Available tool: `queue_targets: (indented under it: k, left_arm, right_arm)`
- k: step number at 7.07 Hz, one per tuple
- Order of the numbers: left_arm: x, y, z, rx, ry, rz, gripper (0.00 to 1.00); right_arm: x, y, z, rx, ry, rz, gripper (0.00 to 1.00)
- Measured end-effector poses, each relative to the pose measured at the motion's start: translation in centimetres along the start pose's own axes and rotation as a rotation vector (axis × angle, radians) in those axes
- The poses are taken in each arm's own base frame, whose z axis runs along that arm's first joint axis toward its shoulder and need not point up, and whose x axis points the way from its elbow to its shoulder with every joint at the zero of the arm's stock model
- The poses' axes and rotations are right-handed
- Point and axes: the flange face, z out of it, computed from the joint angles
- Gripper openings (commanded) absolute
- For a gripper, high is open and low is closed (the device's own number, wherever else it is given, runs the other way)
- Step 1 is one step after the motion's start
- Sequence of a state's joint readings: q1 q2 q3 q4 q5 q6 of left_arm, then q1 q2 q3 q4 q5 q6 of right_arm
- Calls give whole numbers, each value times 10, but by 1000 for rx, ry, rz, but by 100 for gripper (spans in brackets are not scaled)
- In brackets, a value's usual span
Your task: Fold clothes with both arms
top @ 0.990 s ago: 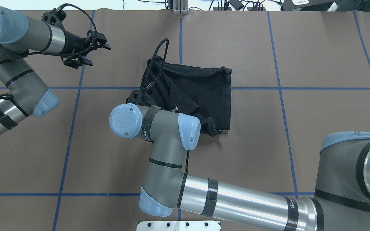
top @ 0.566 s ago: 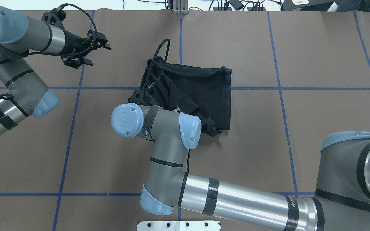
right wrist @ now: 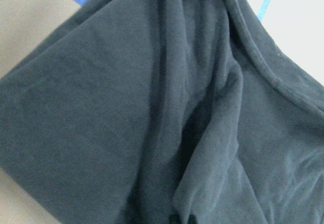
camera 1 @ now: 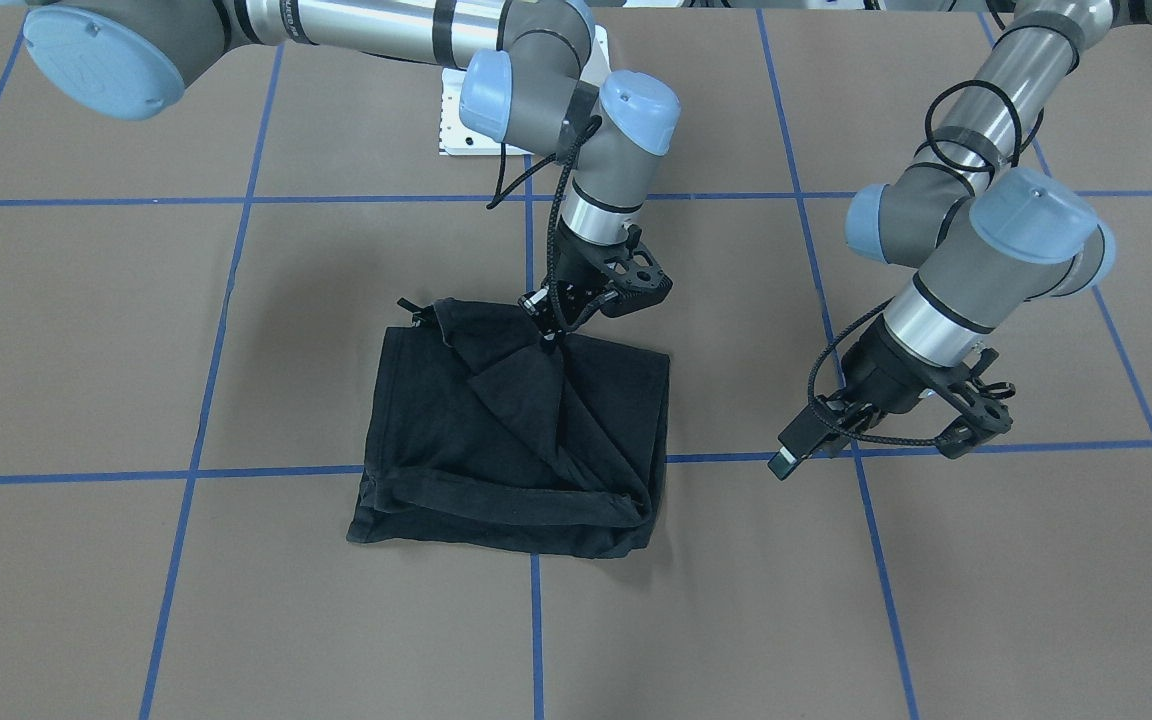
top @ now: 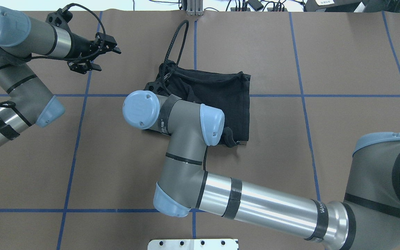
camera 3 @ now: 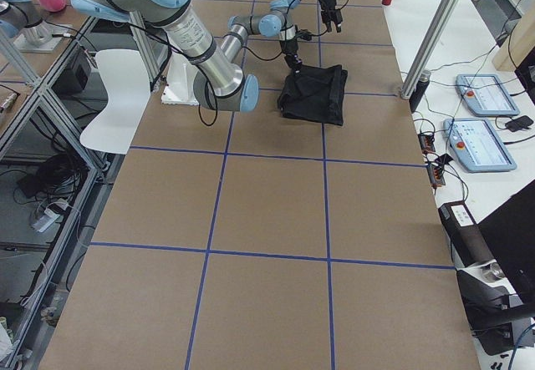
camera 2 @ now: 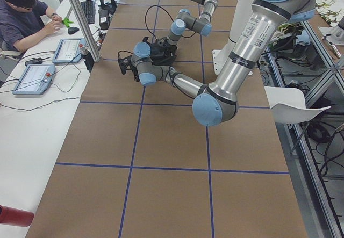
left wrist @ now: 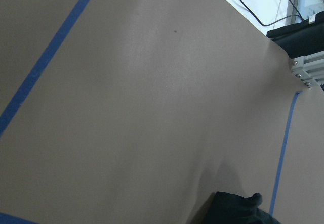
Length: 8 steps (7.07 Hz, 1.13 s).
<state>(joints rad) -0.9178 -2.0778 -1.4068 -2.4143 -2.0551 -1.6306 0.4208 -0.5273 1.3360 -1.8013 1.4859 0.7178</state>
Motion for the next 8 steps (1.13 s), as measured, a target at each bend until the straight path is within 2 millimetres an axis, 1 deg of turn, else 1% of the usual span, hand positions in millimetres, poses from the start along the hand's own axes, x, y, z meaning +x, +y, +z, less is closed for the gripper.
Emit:
queue_targets:
  k: [1, 2, 3, 4, 5, 6, 7, 8]
  left_arm:
    - [3, 1, 0, 0, 3, 2, 100]
    - [8, 2, -2, -1, 8, 5, 100]
    - [12, 4, -5, -1, 16, 9, 100]
    - [16, 6, -8, -1, 24, 13, 100]
    - [20, 8, -11, -1, 32, 17, 100]
    - [23, 10, -13, -1, 39, 20, 100]
    - [25, 11, -15, -1, 43, 22, 100]
    - [27, 11, -15, 0, 46, 23, 100]
  right_arm:
    - [30, -15, -11, -5, -17, 6, 0]
    - [56, -27, -14, -3, -13, 0, 0]
    - [87, -36, -8, -7, 4, -4, 0]
    - [120, -42, 5, -19, 25, -2, 0]
    - [149, -43, 22, -37, 50, 8, 0]
    - [171, -38, 41, -52, 70, 19, 0]
    - [184, -32, 62, -57, 79, 25, 14]
    - [190, -26, 81, -60, 83, 28, 99]
